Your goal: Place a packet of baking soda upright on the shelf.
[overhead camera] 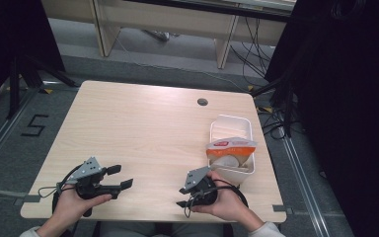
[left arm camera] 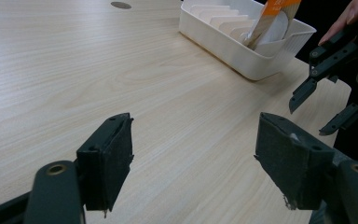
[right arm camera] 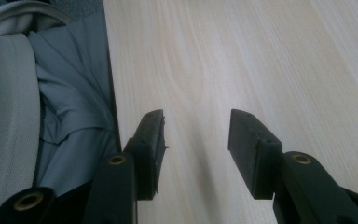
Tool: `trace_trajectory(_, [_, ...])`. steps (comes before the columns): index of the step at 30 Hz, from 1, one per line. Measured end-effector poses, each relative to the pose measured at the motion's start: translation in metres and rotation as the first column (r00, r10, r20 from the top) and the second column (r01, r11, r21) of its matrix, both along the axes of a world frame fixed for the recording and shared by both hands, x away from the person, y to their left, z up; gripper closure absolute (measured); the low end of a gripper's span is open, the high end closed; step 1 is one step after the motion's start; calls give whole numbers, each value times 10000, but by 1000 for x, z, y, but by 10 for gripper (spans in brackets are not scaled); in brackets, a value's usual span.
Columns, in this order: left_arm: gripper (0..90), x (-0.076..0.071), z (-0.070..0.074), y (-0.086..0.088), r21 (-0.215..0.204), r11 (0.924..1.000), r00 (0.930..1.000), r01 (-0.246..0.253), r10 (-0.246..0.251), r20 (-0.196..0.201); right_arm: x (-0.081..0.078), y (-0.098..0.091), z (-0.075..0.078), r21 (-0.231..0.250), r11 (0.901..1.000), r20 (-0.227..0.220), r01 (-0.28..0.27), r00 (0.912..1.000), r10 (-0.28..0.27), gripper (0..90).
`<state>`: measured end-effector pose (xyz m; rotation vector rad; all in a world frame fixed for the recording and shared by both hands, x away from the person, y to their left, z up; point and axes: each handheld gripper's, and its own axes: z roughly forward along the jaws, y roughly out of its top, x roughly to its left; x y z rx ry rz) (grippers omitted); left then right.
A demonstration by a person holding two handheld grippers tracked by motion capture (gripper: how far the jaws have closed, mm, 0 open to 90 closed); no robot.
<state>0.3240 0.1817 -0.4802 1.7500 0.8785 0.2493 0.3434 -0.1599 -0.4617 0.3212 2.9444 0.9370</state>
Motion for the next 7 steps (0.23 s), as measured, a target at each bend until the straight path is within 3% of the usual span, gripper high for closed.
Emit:
trace_trajectory(2, [268, 1, 0, 1, 103, 9998, 9997, 159, -161, 156, -1, -2, -2, -92, 9999, -48, 83, 10000, -84, 551])
trace_trajectory(7, [269, 1, -1, -1, -47, 10000, 10000, 75, -75, -43, -3, -5, -1, -185, 9998, 1, -4, 10000, 4, 532])
